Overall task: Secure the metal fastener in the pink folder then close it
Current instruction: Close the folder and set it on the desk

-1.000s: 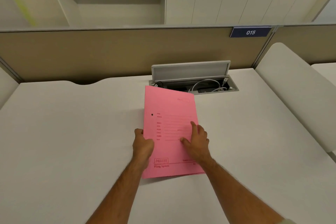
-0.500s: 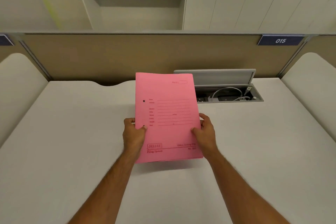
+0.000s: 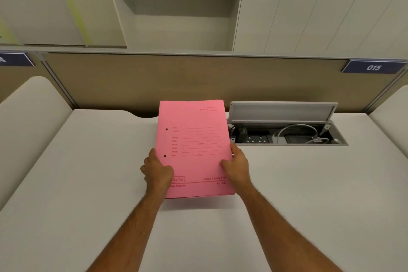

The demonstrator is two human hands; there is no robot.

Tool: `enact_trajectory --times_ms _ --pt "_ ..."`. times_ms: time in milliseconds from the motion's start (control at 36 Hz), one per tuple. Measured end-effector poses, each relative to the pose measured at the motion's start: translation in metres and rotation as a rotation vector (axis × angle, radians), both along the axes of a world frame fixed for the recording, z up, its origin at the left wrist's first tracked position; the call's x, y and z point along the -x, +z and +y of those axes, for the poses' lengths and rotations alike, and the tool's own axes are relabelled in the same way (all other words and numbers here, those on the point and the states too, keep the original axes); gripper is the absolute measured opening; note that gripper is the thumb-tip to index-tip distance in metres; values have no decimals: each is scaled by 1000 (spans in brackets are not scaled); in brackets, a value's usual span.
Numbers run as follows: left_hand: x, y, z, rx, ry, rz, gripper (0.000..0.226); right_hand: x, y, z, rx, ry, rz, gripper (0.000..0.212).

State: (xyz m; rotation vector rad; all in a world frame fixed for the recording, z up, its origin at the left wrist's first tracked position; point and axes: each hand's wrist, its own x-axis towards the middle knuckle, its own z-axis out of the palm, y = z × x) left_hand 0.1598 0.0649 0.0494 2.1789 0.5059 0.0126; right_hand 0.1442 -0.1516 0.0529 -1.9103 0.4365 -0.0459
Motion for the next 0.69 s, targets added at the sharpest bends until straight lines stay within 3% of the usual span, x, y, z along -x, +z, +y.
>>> enact_trajectory --times_ms 222,694 --pt "-27 -19 -2 -58 -72 51 64 -32 -11 9 113 37 39 71" --pt "-52 -45 -12 -168 -119 189 78 -58 -34 9 218 63 200 66"
